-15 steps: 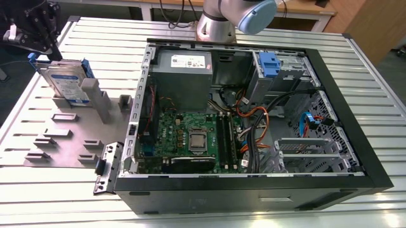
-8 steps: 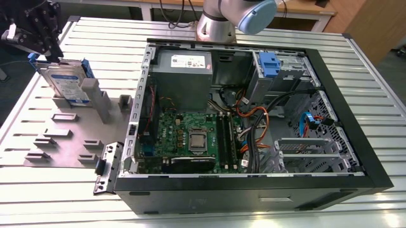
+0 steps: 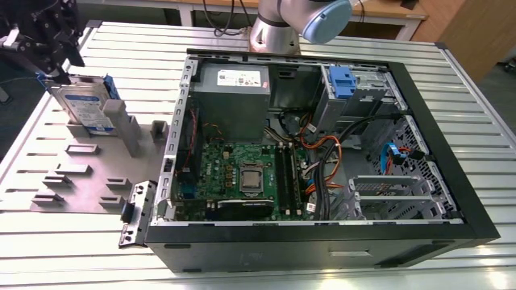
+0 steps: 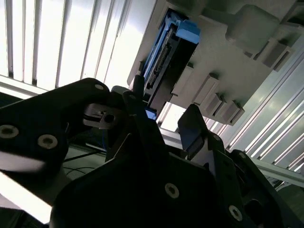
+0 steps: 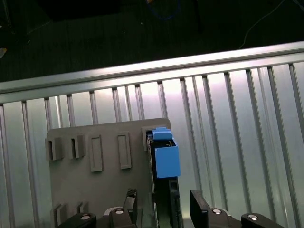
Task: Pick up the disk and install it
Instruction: 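Pick up the disk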
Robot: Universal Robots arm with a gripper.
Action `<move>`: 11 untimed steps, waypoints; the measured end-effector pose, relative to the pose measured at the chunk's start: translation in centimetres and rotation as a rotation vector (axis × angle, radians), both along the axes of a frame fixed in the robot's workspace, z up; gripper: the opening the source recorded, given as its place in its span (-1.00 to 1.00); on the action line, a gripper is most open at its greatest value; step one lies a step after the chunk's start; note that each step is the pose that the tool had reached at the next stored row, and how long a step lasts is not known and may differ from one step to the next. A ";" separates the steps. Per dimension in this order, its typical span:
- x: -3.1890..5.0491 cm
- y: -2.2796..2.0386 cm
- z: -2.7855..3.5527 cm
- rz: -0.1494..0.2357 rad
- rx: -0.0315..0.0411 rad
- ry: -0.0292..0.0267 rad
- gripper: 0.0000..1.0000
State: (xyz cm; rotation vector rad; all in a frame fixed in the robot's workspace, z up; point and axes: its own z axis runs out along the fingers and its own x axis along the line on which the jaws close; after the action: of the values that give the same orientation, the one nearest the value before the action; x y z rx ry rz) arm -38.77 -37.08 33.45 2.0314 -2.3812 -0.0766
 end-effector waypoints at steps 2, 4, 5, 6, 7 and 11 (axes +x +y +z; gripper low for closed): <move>0.00 0.00 0.00 0.000 0.0000 0.0001 0.05; 0.01 0.00 0.00 0.000 0.0000 0.0000 0.18; 0.01 0.00 -0.01 0.000 0.0000 0.0001 0.18; 0.01 0.01 -0.05 0.004 0.0001 -0.0002 0.18; 0.01 0.00 -0.10 0.010 0.0001 -0.0008 0.18; 0.00 0.00 -0.42 0.043 0.0000 -0.0048 0.18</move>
State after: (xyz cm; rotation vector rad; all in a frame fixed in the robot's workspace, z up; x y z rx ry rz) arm -38.77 -37.07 33.02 2.0837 -2.3393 -0.0713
